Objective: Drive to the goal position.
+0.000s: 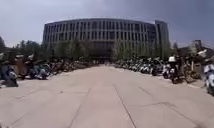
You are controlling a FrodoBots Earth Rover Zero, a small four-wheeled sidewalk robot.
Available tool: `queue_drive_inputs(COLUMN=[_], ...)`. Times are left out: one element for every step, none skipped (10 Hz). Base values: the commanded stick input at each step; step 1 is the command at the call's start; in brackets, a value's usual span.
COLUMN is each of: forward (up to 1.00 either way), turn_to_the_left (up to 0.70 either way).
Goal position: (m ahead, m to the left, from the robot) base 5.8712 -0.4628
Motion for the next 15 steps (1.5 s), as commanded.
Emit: queue_drive_inputs(forward=[0.70,0.70,0.70,0.70,0.70,0.70,0.70,0.70,0.70,0.70,0.70,0.70,0.70,0.70,0.70], turn_to_the_left=[0.00,0.00,0.00,0.00,0.00,0.00,0.00,0.00,0.00,0.00,0.00,0.00,0.00,0.00,0.00])
